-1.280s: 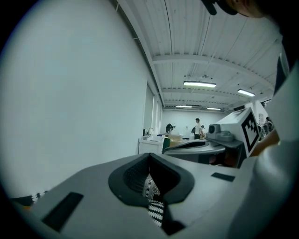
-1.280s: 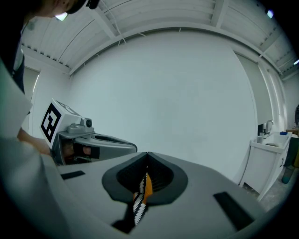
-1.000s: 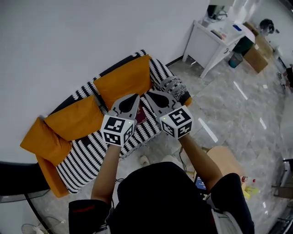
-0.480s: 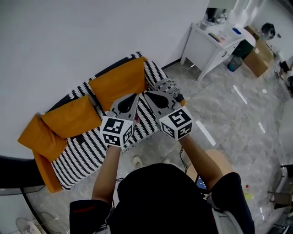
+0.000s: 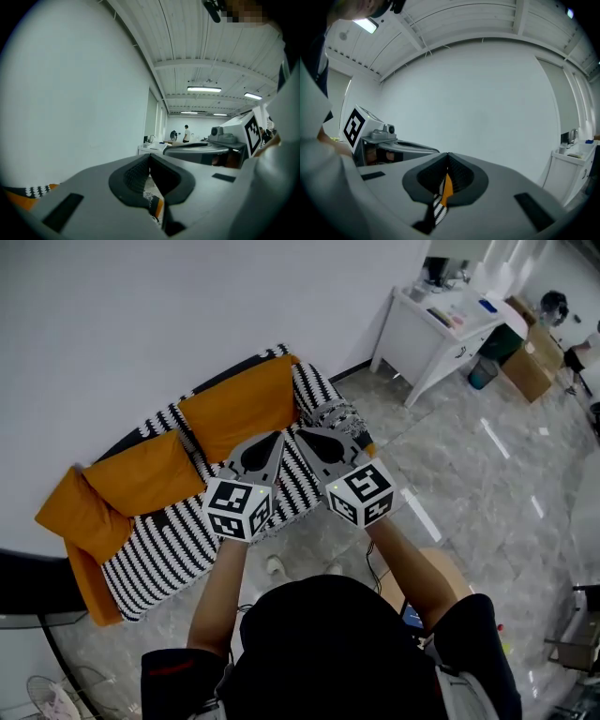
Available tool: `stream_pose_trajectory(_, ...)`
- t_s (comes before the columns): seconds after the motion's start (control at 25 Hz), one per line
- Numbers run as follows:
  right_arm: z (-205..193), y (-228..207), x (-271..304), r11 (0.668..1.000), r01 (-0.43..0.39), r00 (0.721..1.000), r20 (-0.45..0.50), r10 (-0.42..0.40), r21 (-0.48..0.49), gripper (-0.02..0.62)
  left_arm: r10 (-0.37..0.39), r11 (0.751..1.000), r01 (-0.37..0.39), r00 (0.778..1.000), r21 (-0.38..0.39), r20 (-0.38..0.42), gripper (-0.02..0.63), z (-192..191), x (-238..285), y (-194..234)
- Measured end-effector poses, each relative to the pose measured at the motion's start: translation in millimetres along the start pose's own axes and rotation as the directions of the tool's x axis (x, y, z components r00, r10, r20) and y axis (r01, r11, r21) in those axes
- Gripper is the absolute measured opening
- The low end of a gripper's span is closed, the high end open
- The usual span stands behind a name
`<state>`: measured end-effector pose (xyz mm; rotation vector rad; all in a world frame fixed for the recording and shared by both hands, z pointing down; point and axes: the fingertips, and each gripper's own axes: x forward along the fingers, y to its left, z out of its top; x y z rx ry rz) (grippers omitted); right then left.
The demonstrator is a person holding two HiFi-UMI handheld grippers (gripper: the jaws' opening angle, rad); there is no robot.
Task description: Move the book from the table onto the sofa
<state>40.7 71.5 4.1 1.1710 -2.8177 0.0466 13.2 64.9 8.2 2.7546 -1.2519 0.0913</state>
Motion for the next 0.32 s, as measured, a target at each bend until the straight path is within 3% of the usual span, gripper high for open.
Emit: stream_pose_trajectory(0.32, -8.7, -1.3, -17.8, 1.0, -0.01, 1.0, -0.01, 0.01, -0.021, 0.017, 0.021, 1.0, -0.021, 1.0, -0.021, -0.013, 0.017, -10.4, 1.5, -15.0)
